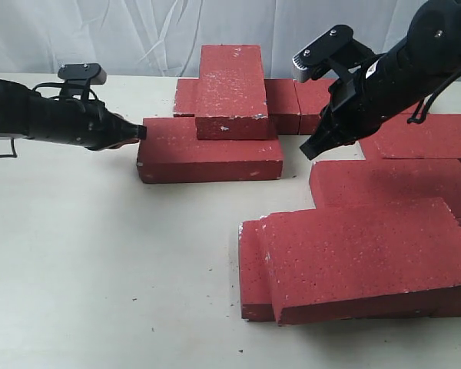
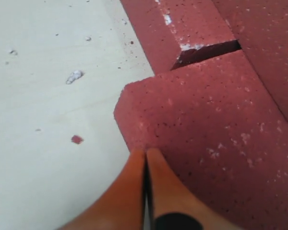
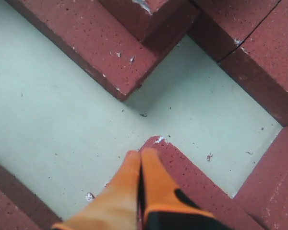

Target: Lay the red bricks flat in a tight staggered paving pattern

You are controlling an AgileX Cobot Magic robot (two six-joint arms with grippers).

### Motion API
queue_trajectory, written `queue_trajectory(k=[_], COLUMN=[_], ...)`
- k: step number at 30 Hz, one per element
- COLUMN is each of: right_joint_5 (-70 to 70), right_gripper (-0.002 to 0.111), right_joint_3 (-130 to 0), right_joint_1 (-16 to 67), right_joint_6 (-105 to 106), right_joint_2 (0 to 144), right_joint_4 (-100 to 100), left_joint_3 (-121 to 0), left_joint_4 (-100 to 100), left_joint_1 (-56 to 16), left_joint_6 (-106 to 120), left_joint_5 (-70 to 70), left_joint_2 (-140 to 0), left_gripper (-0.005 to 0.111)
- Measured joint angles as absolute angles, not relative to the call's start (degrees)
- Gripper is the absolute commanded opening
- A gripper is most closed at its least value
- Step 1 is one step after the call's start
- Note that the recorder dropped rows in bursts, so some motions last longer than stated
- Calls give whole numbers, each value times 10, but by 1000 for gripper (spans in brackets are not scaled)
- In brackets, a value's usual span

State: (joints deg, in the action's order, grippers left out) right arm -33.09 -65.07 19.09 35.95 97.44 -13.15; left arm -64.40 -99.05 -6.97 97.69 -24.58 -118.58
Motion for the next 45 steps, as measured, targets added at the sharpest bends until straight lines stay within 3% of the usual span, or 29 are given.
queue_trajectory(k=[45], right_joint_5=[-330], right_gripper=[-1], right_joint_3=[-651], right_joint_1=[191], right_joint_6=[373], right_joint_2=[991], right_joint_4=[-136], left_joint_3=[-702], left_joint_4=[-992], left_joint_1=[-138], left_joint_6=[965], left_joint_5=[-251], left_joint_2=[-1242], left_gripper=[0])
